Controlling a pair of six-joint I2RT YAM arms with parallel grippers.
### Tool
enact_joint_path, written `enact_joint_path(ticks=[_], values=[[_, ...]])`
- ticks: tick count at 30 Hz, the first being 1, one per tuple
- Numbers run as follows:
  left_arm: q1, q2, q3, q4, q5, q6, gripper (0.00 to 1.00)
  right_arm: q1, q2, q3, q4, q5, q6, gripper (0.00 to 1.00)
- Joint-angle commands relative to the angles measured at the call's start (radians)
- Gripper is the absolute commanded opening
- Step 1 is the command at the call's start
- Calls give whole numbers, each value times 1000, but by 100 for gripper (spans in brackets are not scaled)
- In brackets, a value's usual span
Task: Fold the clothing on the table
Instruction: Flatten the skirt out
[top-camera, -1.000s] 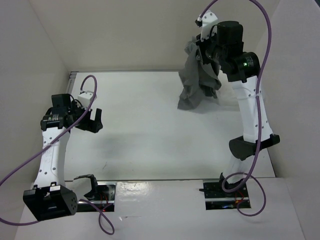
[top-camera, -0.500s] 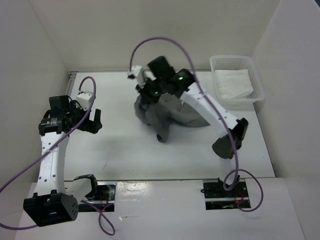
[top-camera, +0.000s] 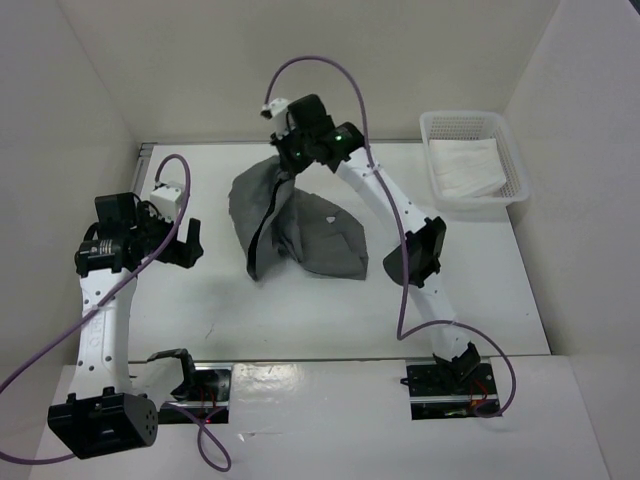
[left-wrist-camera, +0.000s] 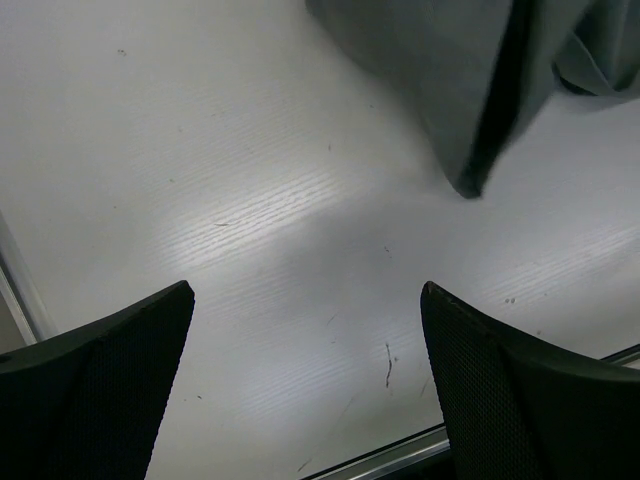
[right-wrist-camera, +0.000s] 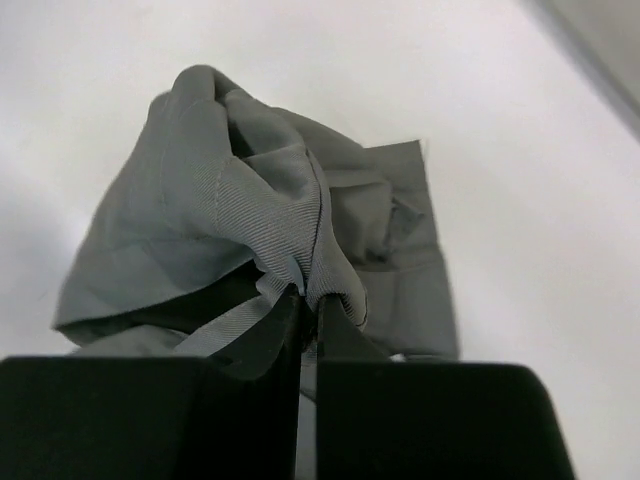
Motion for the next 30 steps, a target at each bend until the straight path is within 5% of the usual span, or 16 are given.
enact_joint_path(ticks=[1,7,8,9,11,18,21,25,30], values=[[6,-17,-4,2,38,21,100,-69,36,80,64,187,94,0],[6,4,-4,2,78,52,100,-167,50,69,73,321,132,4],[6,16,-4,-7,78,52,100,-178,50,59,73,334,132,35],[6,29,-4,-7,93,66,100,-192,50,59,61,335,132,50],[-21,53,-4,-7,105,66,100,-201,22,59,27,325,109,61],[-87,185,-4,111,228,15,100,-201,-168,-50,-1,252,36,70],[-139,257,14,221,240,-31,100,-224,-290,-189,22,242,-32,71],[-216,445,85,370,251,-155,80,-303,-456,-420,42,177,-90,71],[-225,664,169,591,295,-425,83,-440,-669,-765,84,128,-144,71]])
